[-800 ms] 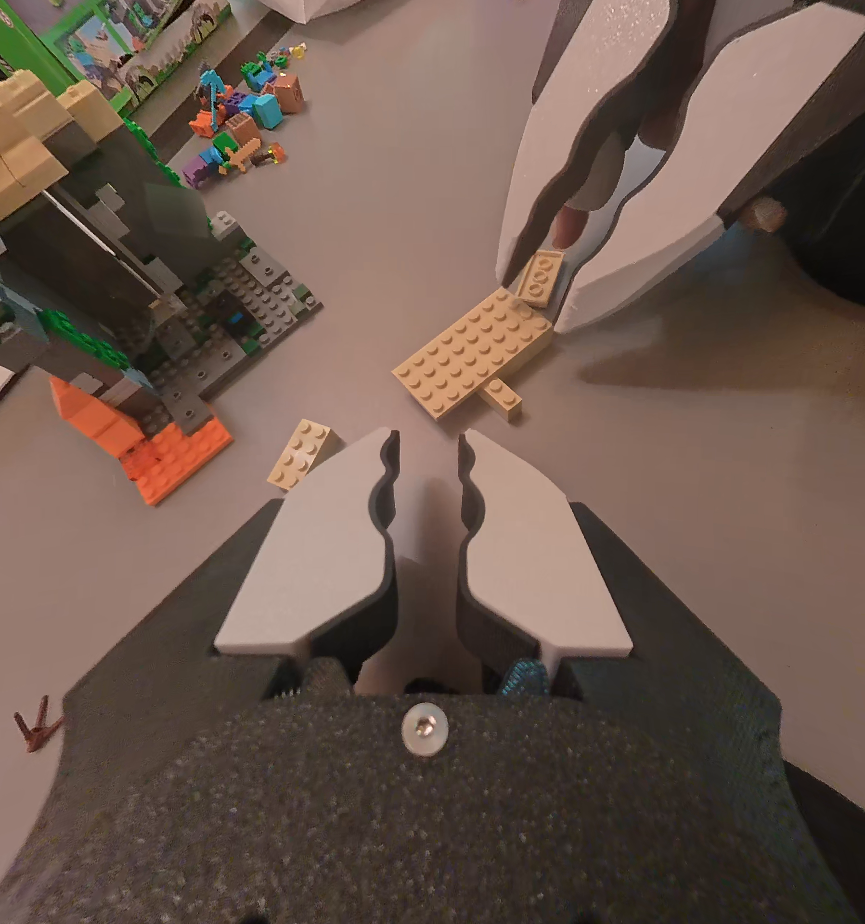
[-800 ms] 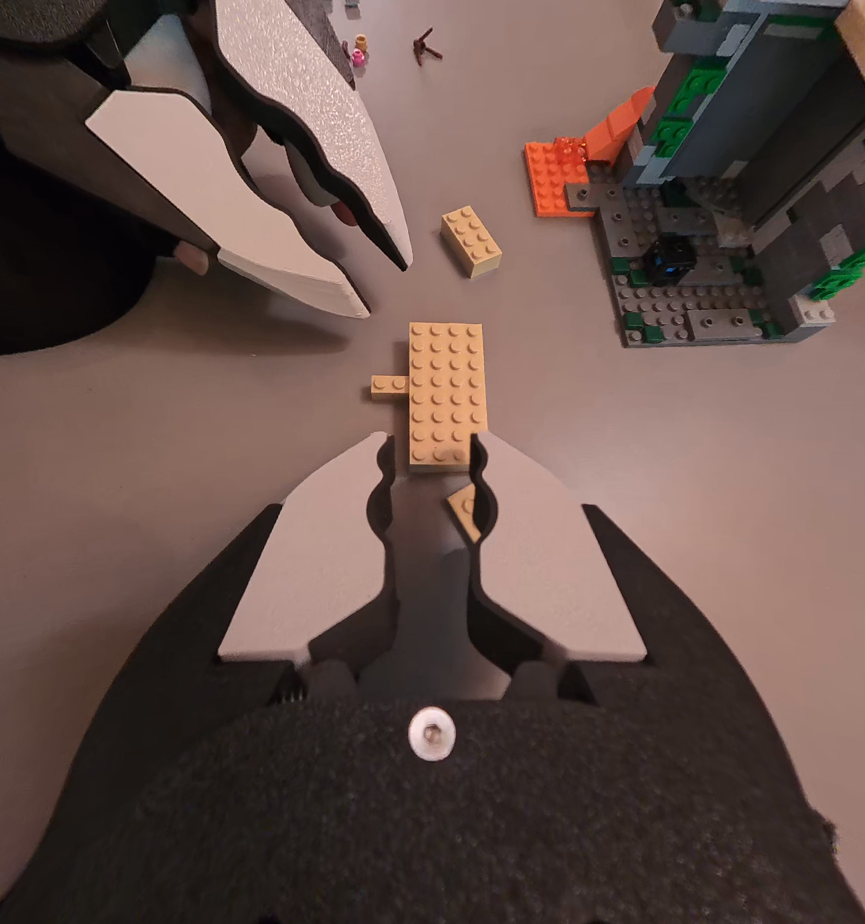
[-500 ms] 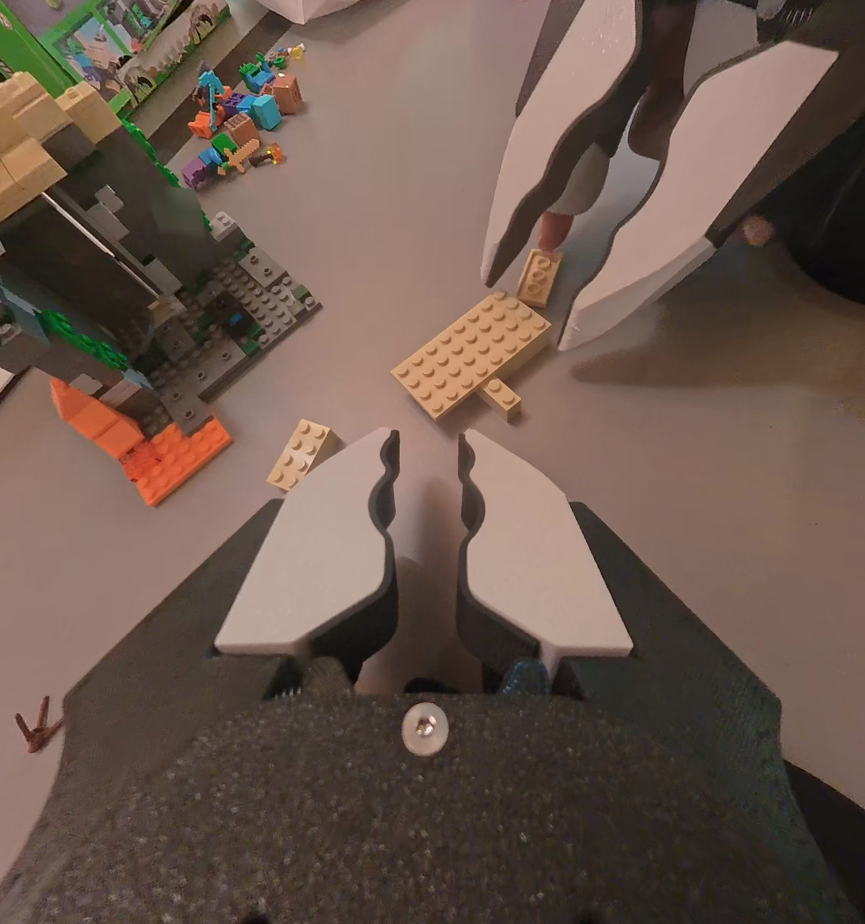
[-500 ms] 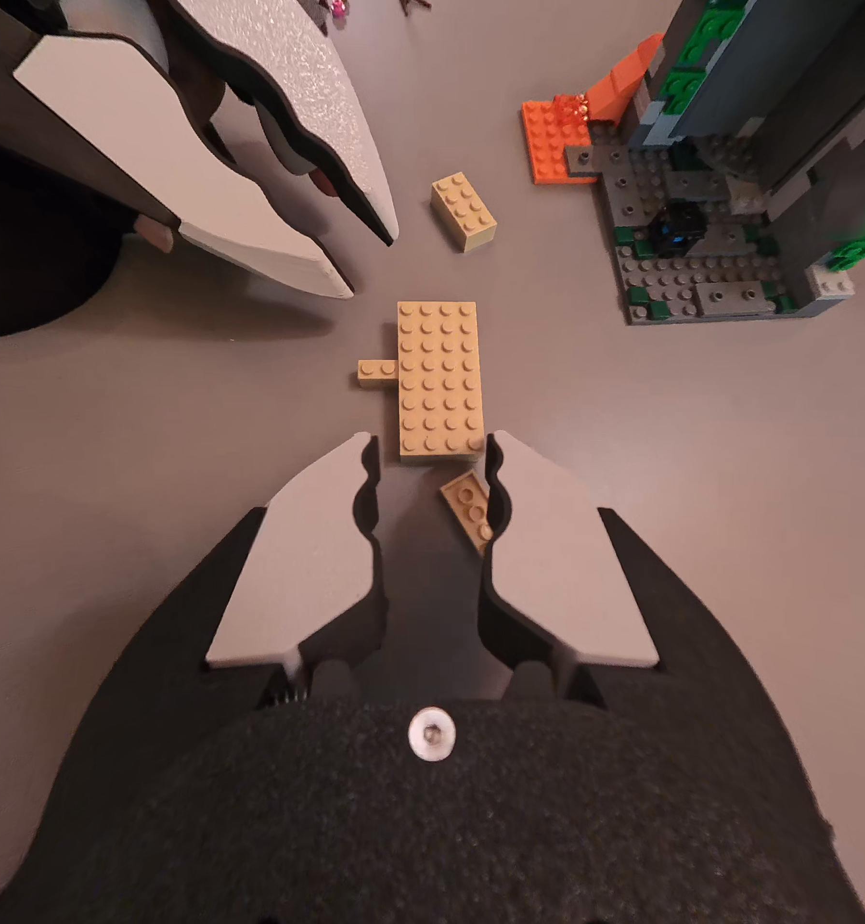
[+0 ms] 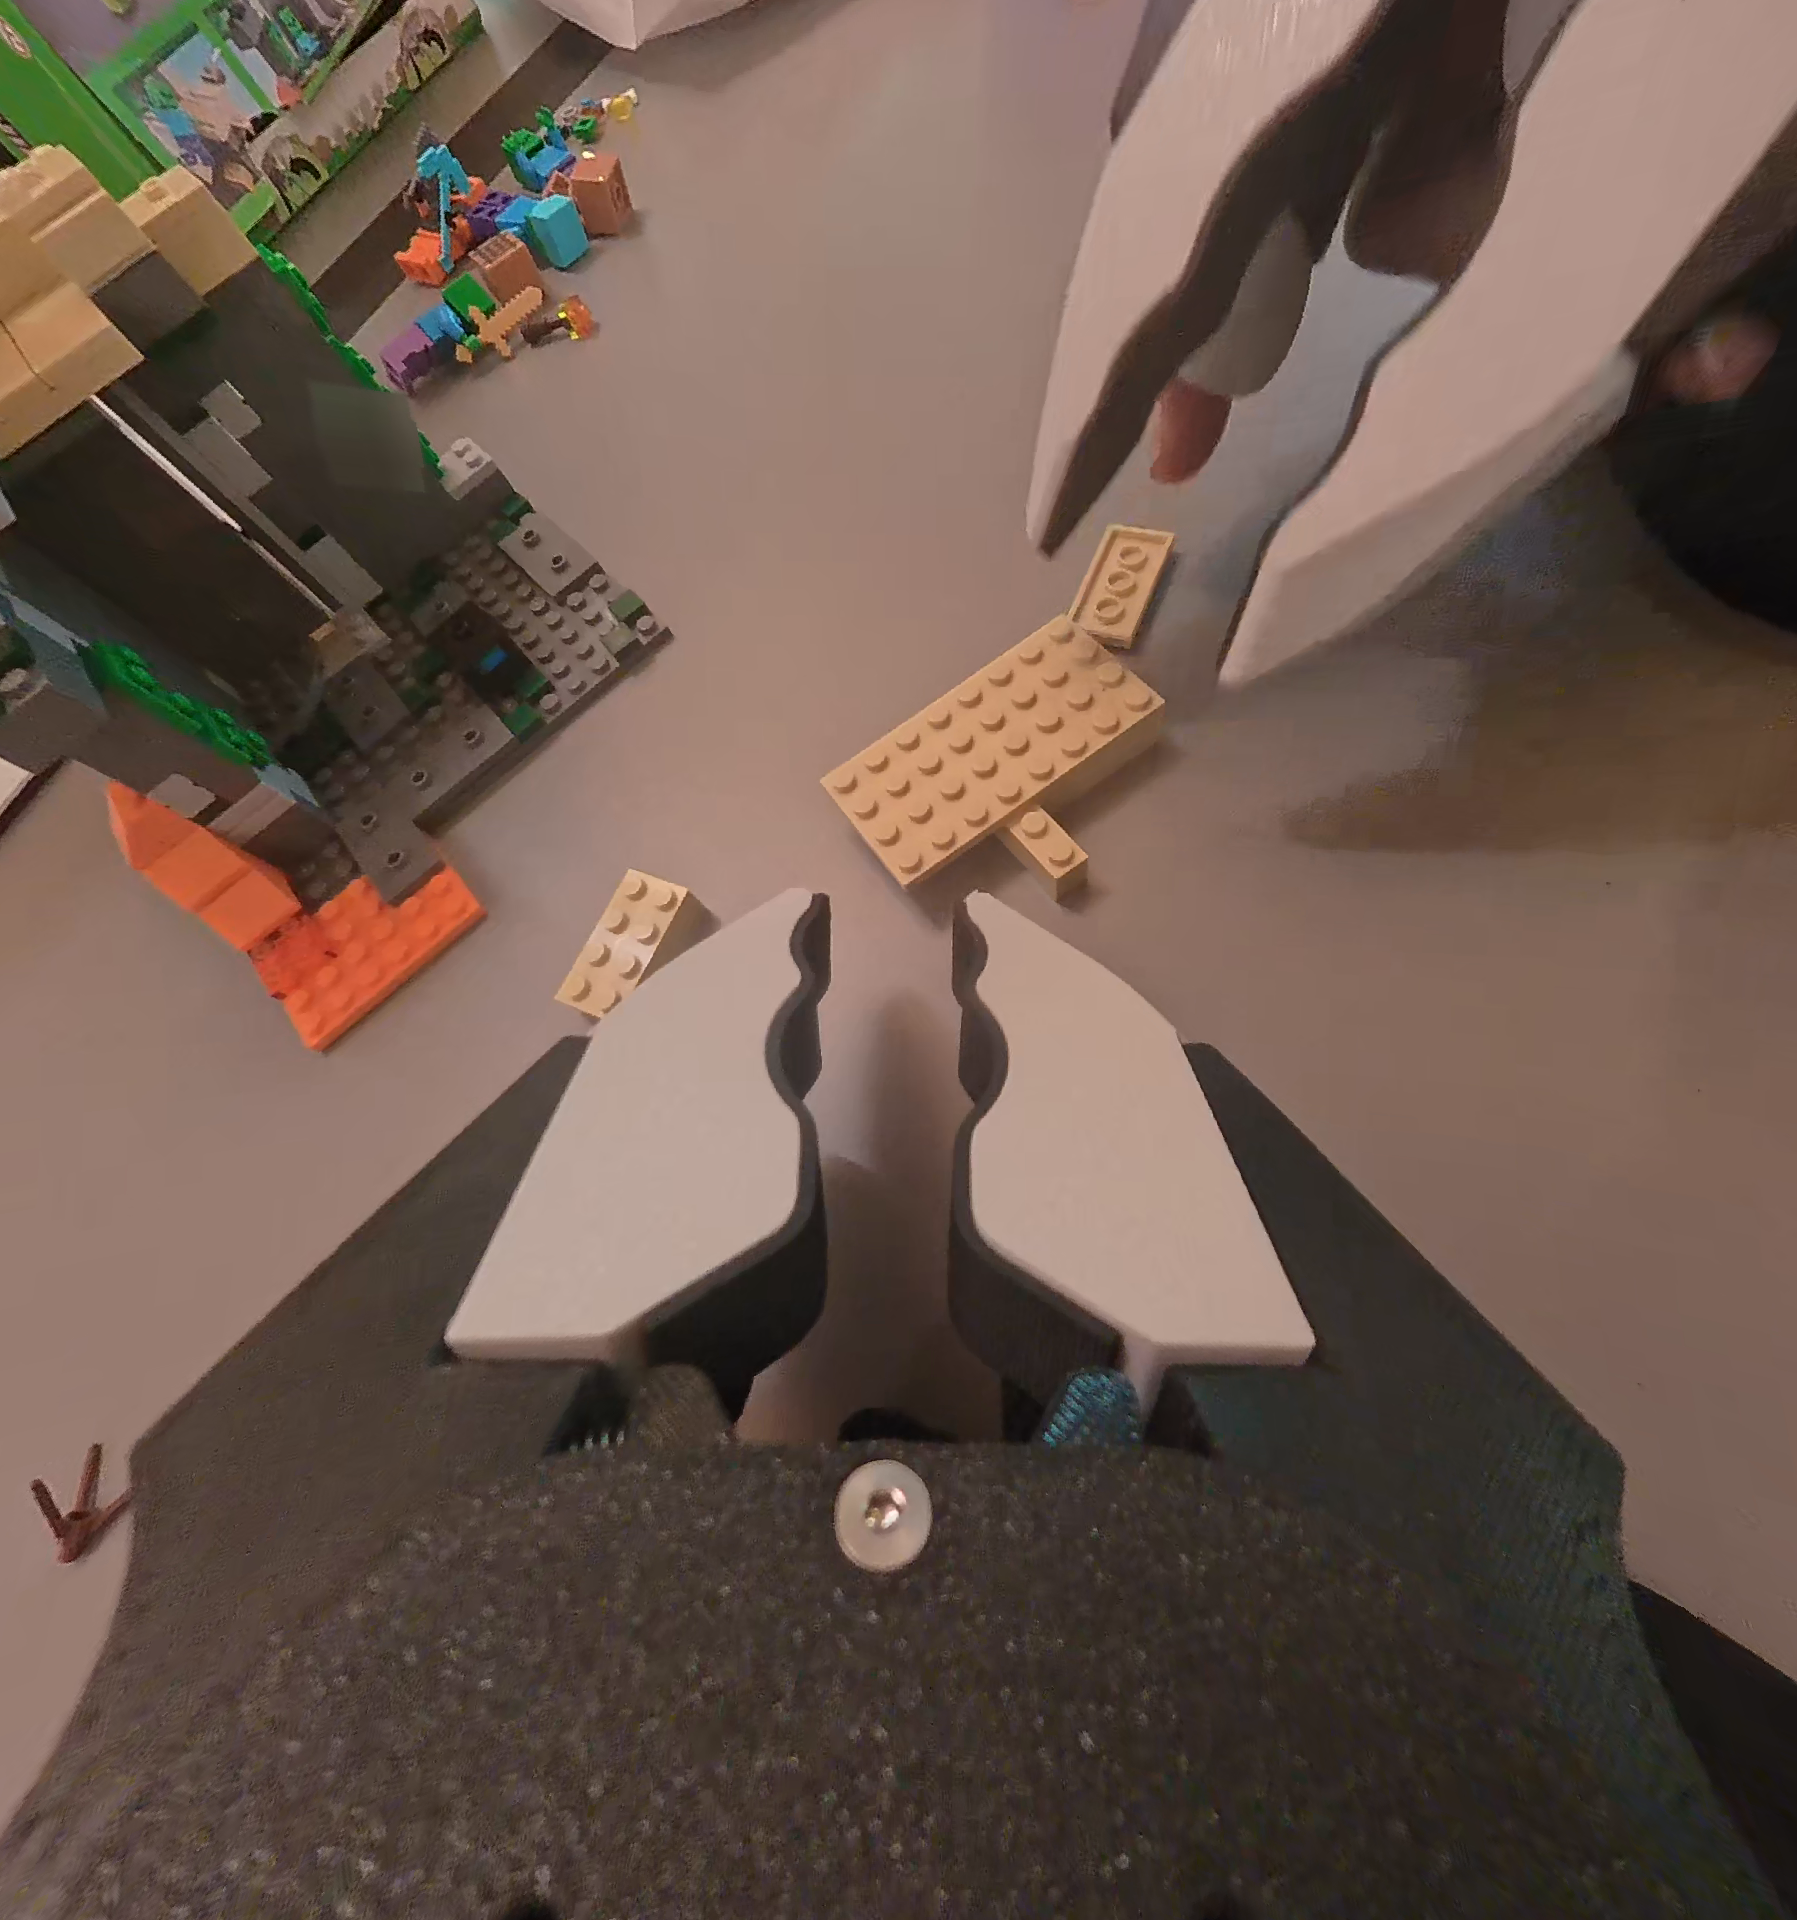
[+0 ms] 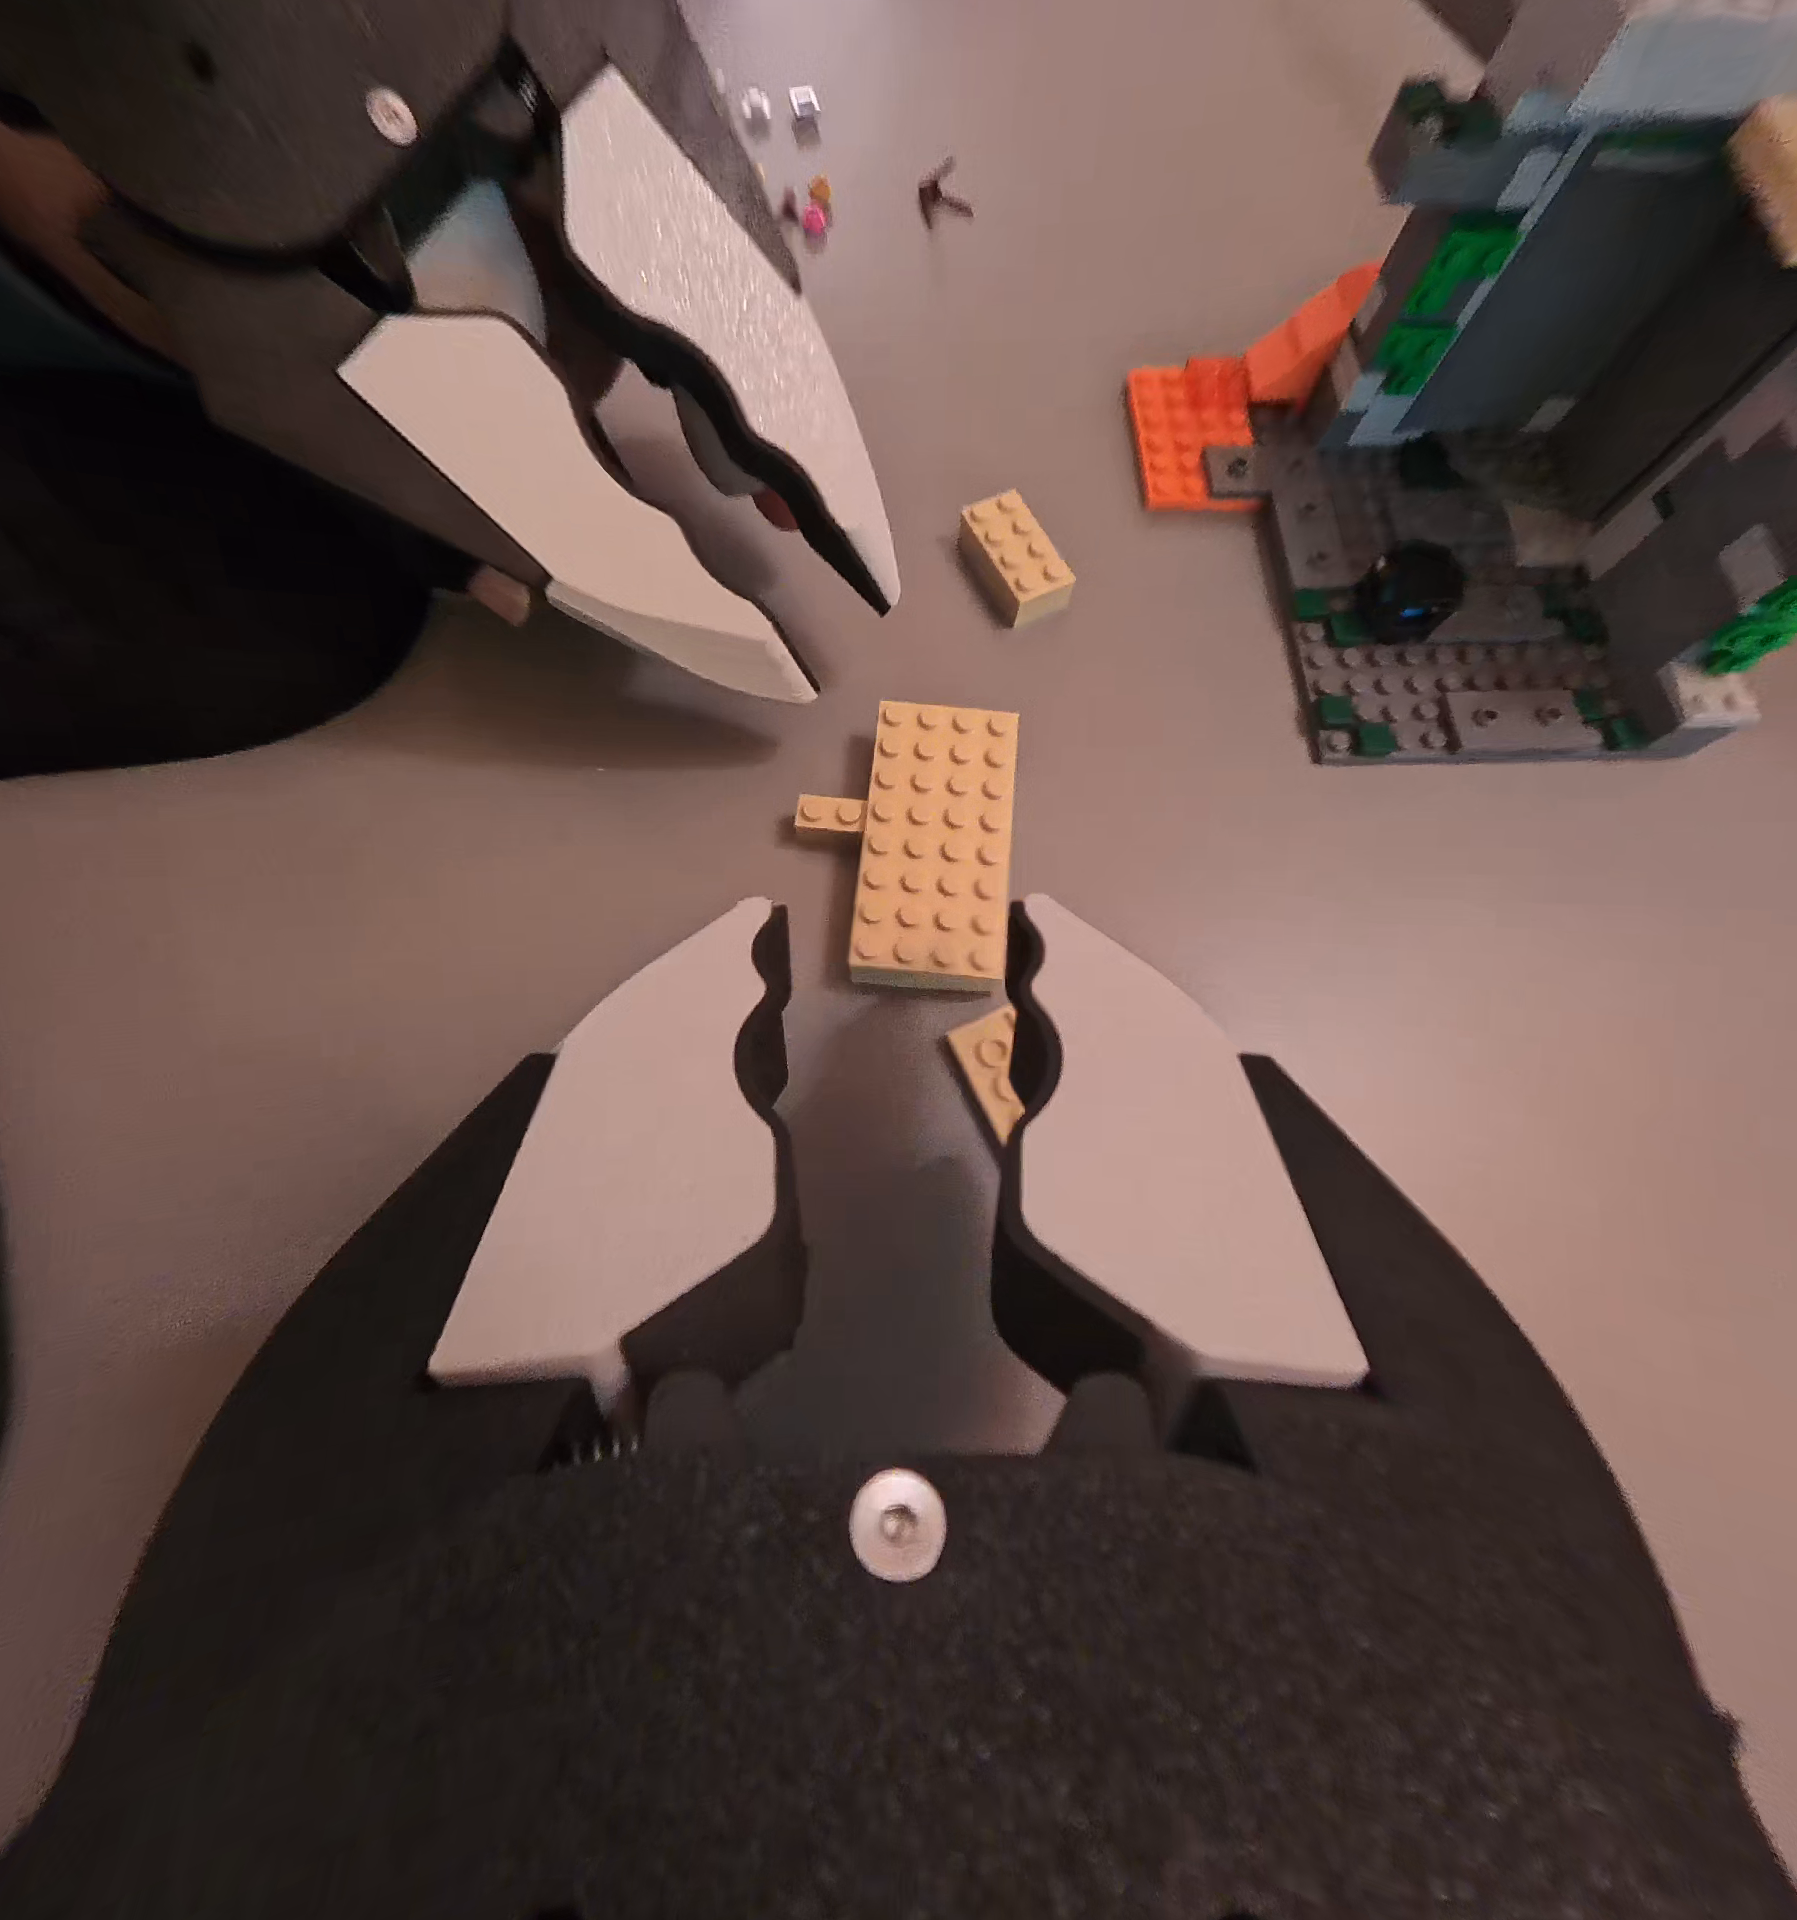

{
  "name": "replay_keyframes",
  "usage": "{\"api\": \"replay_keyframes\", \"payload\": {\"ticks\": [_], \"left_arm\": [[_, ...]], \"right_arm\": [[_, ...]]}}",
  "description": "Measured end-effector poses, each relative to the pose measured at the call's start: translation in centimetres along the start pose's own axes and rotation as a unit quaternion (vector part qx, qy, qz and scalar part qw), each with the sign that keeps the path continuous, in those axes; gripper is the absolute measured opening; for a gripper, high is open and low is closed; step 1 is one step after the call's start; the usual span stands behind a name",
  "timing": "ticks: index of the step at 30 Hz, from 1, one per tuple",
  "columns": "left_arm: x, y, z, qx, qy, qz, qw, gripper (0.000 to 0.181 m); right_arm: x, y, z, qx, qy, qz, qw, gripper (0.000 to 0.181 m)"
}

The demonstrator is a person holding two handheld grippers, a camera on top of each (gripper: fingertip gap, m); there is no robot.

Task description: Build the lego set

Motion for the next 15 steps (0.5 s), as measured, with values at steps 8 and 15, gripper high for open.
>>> {"api": "replay_keyframes", "payload": {"ticks": [8,15], "left_arm": [[0.0,0.2,0.0,-0.002,-0.002,0.007,1.0,0.022],[-0.1,0.2,0.3,-0.002,-0.008,0.013,1.0,0.021]], "right_arm": [[-3.3,2.7,-2.1,0.022,-0.052,-0.059,0.997,0.04],[-4.3,3.0,-0.5,0.012,-0.077,-0.074,0.994,0.026]]}}
Point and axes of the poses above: each gripper's, where its closed fingertips meet, z out along the fingers, x out of its top, y = z × x across the jaws, the point moved 1 cm from there along -z, back along the fingers, and after that the axes turned 4 degrees about y, right-handed, at the moved point
